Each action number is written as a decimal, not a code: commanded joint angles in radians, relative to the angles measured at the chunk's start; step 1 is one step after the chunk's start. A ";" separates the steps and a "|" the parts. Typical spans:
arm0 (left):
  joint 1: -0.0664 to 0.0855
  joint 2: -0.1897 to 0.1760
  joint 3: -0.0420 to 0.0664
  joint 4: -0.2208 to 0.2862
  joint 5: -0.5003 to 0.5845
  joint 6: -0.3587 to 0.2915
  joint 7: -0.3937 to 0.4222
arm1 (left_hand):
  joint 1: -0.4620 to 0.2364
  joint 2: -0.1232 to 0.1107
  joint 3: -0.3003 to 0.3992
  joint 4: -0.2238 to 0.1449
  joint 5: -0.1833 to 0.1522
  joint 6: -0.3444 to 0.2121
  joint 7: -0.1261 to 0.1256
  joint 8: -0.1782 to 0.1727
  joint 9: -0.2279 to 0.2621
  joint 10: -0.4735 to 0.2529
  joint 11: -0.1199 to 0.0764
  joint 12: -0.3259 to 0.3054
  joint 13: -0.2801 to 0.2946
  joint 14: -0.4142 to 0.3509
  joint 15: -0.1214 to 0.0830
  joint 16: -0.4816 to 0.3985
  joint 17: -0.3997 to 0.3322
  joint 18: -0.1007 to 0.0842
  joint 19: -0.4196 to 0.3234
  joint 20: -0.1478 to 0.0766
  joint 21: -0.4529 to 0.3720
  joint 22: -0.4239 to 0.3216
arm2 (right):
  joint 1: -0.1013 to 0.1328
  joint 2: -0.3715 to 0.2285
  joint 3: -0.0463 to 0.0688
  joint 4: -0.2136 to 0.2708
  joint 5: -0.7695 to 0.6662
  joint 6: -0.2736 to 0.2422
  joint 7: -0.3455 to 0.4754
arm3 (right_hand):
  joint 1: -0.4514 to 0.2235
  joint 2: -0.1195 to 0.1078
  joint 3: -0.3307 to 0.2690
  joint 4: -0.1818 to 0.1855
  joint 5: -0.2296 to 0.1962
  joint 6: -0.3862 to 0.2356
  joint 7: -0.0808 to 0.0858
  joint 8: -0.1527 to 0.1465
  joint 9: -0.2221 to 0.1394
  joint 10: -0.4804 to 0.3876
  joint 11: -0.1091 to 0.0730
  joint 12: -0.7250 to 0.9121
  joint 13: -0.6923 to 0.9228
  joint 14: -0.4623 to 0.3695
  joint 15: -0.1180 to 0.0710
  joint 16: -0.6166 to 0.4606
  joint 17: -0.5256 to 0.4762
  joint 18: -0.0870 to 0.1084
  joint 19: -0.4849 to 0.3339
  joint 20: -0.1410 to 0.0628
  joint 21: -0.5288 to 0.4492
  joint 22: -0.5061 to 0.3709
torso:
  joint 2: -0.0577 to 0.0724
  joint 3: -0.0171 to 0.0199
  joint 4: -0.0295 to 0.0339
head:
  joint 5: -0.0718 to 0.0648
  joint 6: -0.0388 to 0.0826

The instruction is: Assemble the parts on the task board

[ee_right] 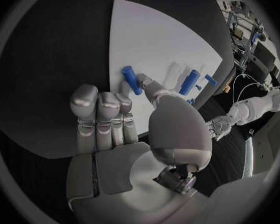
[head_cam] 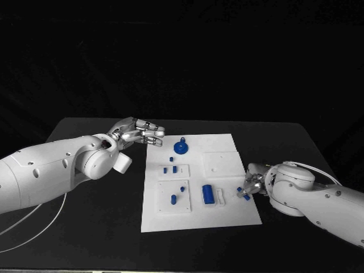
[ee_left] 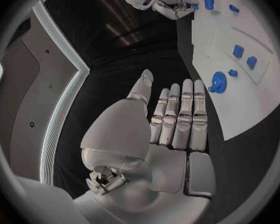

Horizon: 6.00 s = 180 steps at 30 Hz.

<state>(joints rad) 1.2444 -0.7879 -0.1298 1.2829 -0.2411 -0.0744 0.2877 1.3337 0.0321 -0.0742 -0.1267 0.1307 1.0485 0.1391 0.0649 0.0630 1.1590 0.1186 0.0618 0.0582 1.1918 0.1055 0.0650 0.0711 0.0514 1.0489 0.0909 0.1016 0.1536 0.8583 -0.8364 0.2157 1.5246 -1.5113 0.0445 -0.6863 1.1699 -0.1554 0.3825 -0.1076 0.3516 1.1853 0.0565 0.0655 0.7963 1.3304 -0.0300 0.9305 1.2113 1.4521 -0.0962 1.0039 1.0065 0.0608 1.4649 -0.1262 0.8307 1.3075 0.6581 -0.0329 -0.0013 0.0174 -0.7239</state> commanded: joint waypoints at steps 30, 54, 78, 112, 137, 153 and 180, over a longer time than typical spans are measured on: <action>0.000 -0.002 0.001 0.005 -0.010 0.027 -0.027 | 0.001 -0.003 -0.004 0.007 -0.004 -0.020 0.003 -0.002 0.000 -0.012 0.004 -0.001 0.000 -0.006 0.006 -0.001 0.000 -0.007 -0.004 0.004 0.002 -0.004 | -0.030 -0.029 -0.007 0.079 0.347 -0.226 0.036 | -0.053 0.089 0.084 -0.127 0.040 0.024 0.005 -0.002 -0.706 0.001 -0.012 0.006 -0.024 -0.001 -0.006 -0.004 -0.005 0.000 0.038 0.003 0.027 0.095 | 0.000 0.0014 -0.0007 | 0.007 -0.007; 0.000 -0.003 0.001 0.007 -0.014 0.030 -0.035 | 0.000 -0.007 -0.003 0.013 -0.004 -0.025 0.005 -0.001 0.000 -0.016 0.005 0.000 0.000 -0.006 0.007 -0.001 0.000 -0.006 -0.003 0.005 0.003 -0.005 | -0.027 -0.013 -0.002 0.104 0.397 -0.210 0.031 | -0.044 0.101 0.046 -0.128 0.015 0.043 -0.003 -0.001 -0.696 -0.001 -0.014 0.001 -0.031 -0.001 -0.007 -0.008 -0.011 -0.004 0.043 0.002 0.007 0.099 | 0.000 -0.0001 -0.0018 | 0.013 -0.011; 0.001 -0.004 0.001 0.011 -0.019 0.041 -0.052 | -0.005 -0.012 -0.002 0.025 -0.007 -0.031 0.007 -0.001 0.000 -0.024 0.008 -0.001 0.000 -0.015 0.010 -0.002 0.000 -0.006 -0.008 0.008 0.000 -0.009 | -0.006 0.035 -0.015 0.061 0.346 -0.137 -0.010 | -0.055 0.091 -0.040 -0.038 -0.076 0.056 -0.020 -0.002 -0.699 0.004 -0.019 0.000 -0.037 0.000 -0.008 -0.009 -0.008 -0.009 0.046 0.000 -0.003 0.099 | 0.000 -0.0007 -0.0011 | 0.020 -0.011; 0.001 -0.009 0.000 0.010 -0.028 0.046 -0.062 | -0.004 -0.019 0.003 0.039 -0.008 -0.035 0.009 -0.001 0.000 -0.028 0.010 0.000 0.001 -0.018 0.012 -0.002 0.000 -0.004 -0.008 0.010 -0.002 -0.012 | 0.000 0.021 -0.021 0.074 0.318 -0.089 -0.011 | -0.142 -0.014 0.012 0.179 -0.231 0.073 -0.022 -0.001 -0.709 0.015 -0.019 -0.002 -0.045 0.001 -0.008 -0.010 -0.004 -0.010 0.047 0.000 -0.004 0.100 | 0.000 0.0021 -0.0013 | 0.022 -0.015; 0.001 -0.008 0.000 0.006 -0.016 0.057 -0.064 | -0.003 -0.021 0.004 0.042 -0.007 -0.038 0.009 -0.001 0.000 -0.030 0.011 0.000 0.001 -0.020 0.012 -0.002 0.000 -0.004 -0.008 0.011 -0.003 -0.015 | 0.000 -0.010 -0.020 0.117 0.320 -0.082 -0.007 | -0.192 -0.024 0.039 0.208 -0.256 0.076 -0.022 -0.001 -0.704 0.020 -0.018 0.003 -0.042 0.002 -0.007 -0.007 -0.001 -0.011 0.048 0.001 0.001 0.101 | 0.000 0.0032 -0.0029 | 0.018 -0.018; 0.001 -0.004 0.000 -0.005 -0.016 0.057 -0.065 | -0.002 -0.020 0.005 0.042 -0.006 -0.037 0.009 -0.001 0.000 -0.030 0.011 0.000 0.001 -0.020 0.012 -0.002 0.000 -0.004 -0.008 0.011 -0.003 -0.016 | 0.000 -0.024 -0.019 0.130 0.309 -0.075 -0.007 | -0.197 0.035 0.083 0.055 -0.083 0.076 -0.026 -0.002 -0.710 0.017 -0.022 0.001 -0.040 0.002 -0.008 -0.007 -0.001 -0.014 0.047 -0.001 0.005 0.102 | 0.000 0.0029 -0.0023 | 0.015 -0.021; 0.001 -0.004 0.000 -0.011 -0.017 0.055 -0.068 | -0.001 -0.018 0.006 0.042 -0.006 -0.037 0.009 -0.001 0.000 -0.030 0.010 0.000 0.001 -0.020 0.012 -0.002 0.000 -0.004 -0.007 0.011 -0.003 -0.017 | 0.000 -0.029 -0.017 0.134 0.298 -0.044 0.033 | -0.084 0.025 -0.088 0.107 -0.154 0.084 -0.027 -0.002 -0.713 0.021 -0.021 0.006 -0.037 0.002 -0.007 -0.004 0.003 -0.014 0.046 0.001 0.011 0.102 | 0.000 0.0020 -0.0011 | 0.018 -0.021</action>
<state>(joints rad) 1.2445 -0.7938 -0.1302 1.2714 -0.2641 -0.0316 0.2155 1.3302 0.0197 -0.0676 -0.0890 0.1268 1.0197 0.1498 0.0649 0.0630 1.1345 0.1290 0.0618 0.0582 1.1773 0.1198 0.0650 0.0710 0.0520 1.0417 0.0981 0.1016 0.1378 0.8593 -0.8637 0.1981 1.6559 -1.2100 -0.0220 -0.6739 1.0888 -0.1200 0.2950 -0.0028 0.2003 1.2622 0.0289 0.0580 0.0834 1.3455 -0.0481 0.9327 1.1729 1.4541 -0.0982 0.9963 1.0089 0.0531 1.4684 -0.1229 0.8367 1.3075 0.6578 -0.0311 -0.0025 0.0344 -0.7443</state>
